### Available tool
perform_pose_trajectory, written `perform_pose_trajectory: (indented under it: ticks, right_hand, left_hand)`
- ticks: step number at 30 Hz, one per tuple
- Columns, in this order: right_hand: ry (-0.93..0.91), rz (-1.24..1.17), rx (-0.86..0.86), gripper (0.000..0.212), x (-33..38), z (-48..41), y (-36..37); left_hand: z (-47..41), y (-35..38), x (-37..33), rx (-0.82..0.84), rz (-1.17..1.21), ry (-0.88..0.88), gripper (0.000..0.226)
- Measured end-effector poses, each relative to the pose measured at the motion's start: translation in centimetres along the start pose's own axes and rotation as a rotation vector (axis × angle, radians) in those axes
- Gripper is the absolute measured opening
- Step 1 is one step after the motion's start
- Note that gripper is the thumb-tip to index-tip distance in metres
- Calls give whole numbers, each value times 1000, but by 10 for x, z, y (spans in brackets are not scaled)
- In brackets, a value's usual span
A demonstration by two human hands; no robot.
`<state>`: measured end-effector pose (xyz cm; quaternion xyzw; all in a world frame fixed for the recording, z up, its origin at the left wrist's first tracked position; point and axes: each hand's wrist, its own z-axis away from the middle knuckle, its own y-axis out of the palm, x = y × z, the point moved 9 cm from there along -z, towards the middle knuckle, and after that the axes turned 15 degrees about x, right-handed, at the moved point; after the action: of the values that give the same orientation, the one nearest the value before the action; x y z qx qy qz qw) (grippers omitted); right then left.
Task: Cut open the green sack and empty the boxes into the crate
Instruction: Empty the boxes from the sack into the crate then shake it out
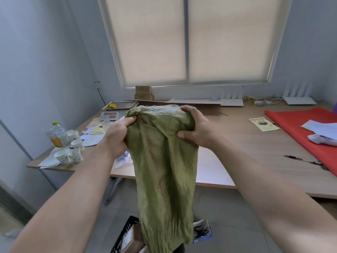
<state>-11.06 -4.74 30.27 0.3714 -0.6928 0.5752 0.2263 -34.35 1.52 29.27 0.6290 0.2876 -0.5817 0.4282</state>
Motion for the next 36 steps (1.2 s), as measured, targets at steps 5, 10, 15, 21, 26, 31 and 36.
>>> perform_pose_trajectory:
  ticks: [5, 10, 15, 21, 26, 31, 36]
  right_hand:
    - [16, -439, -65, 18, -16, 4, 2]
    - [64, -711, -168, 26, -27, 4, 8]
    - [150, -443, -304, 39, -30, 4, -6]
    - [174, -547, -323, 79, -34, 7, -14]
    - [-15, -735, -198, 90, -18, 13, -17]
    - [-106, -444, 5, 105, 10, 18, -13]
    - [-92, -120, 115, 120, 20, 24, -4]
  left_hand:
    - [3, -1, 2, 8, -14, -4, 30]
    - [0, -11, 1, -22, -72, 31, 45]
    - [1, 1, -7, 173, -48, 143, 90]
    - [5, 9, -14, 182, -316, 185, 65]
    - [6, -7, -12, 6, -318, 138, 16]
    - [5, -12, 2, -21, -144, 23, 20]
    - [3, -13, 9, -10, -3, -48, 25]
